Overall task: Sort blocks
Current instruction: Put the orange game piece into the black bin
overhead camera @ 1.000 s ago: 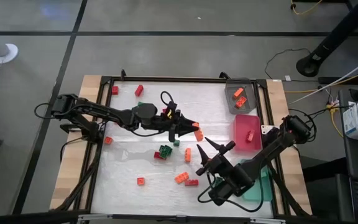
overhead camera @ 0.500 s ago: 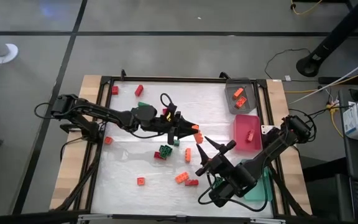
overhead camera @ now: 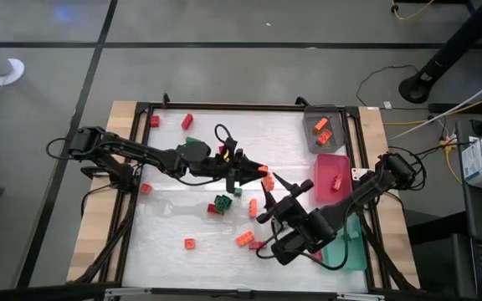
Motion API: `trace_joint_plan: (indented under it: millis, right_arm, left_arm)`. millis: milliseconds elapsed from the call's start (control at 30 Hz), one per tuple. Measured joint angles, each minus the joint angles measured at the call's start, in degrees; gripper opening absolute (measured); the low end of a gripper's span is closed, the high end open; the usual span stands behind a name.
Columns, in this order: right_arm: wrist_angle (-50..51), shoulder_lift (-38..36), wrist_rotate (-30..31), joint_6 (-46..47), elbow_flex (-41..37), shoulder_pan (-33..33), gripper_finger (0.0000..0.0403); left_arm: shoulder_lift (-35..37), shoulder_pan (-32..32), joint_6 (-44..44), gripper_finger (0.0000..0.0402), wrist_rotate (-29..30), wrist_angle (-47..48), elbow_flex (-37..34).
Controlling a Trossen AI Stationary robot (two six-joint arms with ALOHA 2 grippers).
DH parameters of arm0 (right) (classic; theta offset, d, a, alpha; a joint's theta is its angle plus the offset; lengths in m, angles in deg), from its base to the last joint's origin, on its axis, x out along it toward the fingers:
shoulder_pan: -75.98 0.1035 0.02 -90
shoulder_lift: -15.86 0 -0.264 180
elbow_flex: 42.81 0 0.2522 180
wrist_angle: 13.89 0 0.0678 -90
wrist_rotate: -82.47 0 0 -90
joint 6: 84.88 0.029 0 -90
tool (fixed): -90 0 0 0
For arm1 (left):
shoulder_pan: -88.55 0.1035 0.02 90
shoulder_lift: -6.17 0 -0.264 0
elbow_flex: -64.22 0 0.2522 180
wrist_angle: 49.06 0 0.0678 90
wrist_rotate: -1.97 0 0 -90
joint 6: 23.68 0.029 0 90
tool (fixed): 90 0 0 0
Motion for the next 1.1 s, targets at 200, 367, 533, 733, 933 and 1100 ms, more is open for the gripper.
trace_joint_plan:
  millis: [200,367,533,733,933,1100]
  right_arm:
    - [0.0,0.0,0.0,0.0,0.0,0.2,0.0176]
    - [0.3,0.0,0.0,-0.2,0.0,0.2,0.0107]
    - [1.1,0.0,-0.1,-0.3,0.0,0.2,0.0101]
    - [2.5,0.0,-0.1,-0.3,0.0,-0.2,0.0101]
    - [7.4,-0.8,-0.9,-0.2,0.0,-2.8,0.0101]
    - [13.4,-3.8,-3.4,-0.4,0.0,-5.2,0.0101]
  left_arm:
    - [0.0,0.0,1.2,0.0129,0.7,1.2,0.0]
    - [-0.3,0.0,0.8,0.0129,1.1,1.3,0.0]
    - [-0.3,0.0,2.0,0.0129,1.1,1.6,0.0]
    - [-0.3,0.5,7.4,0.0156,0.4,1.4,0.0]
    - [2.4,3.8,13.7,0.0202,-1.2,2.9,-0.1]
    - [7.6,7.6,19.1,0.0215,-2.9,7.9,0.0]
